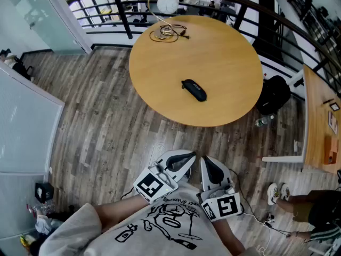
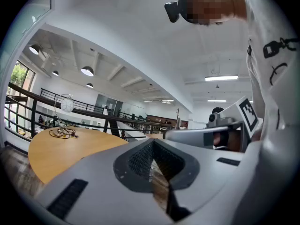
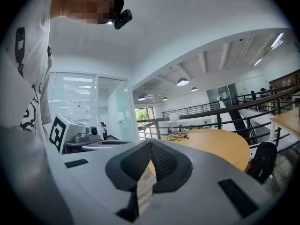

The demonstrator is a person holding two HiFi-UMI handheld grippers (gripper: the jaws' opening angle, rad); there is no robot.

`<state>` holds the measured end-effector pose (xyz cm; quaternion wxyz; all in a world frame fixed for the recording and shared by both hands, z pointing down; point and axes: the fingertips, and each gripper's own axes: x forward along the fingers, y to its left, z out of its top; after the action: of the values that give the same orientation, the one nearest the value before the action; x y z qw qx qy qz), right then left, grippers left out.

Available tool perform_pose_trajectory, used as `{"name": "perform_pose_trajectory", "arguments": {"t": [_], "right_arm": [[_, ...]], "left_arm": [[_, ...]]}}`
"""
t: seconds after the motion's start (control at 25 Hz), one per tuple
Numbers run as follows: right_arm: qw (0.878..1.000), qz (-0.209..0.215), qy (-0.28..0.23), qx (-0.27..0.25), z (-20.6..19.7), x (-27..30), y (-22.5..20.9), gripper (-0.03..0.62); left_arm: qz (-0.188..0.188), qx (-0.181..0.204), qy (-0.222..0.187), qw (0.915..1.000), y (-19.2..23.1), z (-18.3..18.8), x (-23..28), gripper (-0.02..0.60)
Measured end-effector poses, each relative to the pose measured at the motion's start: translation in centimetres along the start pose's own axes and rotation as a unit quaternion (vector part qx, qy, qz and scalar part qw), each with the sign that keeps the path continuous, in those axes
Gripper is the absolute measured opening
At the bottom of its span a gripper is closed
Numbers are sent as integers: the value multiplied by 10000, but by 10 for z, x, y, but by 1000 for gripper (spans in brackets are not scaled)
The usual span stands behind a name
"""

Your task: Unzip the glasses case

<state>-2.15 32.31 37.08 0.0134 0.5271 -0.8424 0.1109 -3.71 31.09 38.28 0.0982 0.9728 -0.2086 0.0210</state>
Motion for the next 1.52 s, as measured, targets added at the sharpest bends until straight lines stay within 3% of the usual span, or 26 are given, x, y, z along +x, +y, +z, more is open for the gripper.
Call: {"name": "perform_pose_trajectory", "arguments": {"t": [0.16,0.4,0.76,1.04,1.52], "right_arm": [[10000,0,-3,11,0,2,-5,21],[10000,-2,-13,81,-2,-1,-15,22],[9995,145,-38,266,-3,-9,-38,23],[9992,225,3,344,-9,-23,-55,23],[9985,393,29,379,-10,-15,-68,23]], "left_arm": [[90,-104,242,9996,4,-3,3,6],[85,-56,49,9999,1,-1,12,6],[259,-163,423,9986,-3,-10,33,6],[289,-50,145,9995,-18,-10,51,6],[537,-74,264,9982,-7,-12,60,6]]}}
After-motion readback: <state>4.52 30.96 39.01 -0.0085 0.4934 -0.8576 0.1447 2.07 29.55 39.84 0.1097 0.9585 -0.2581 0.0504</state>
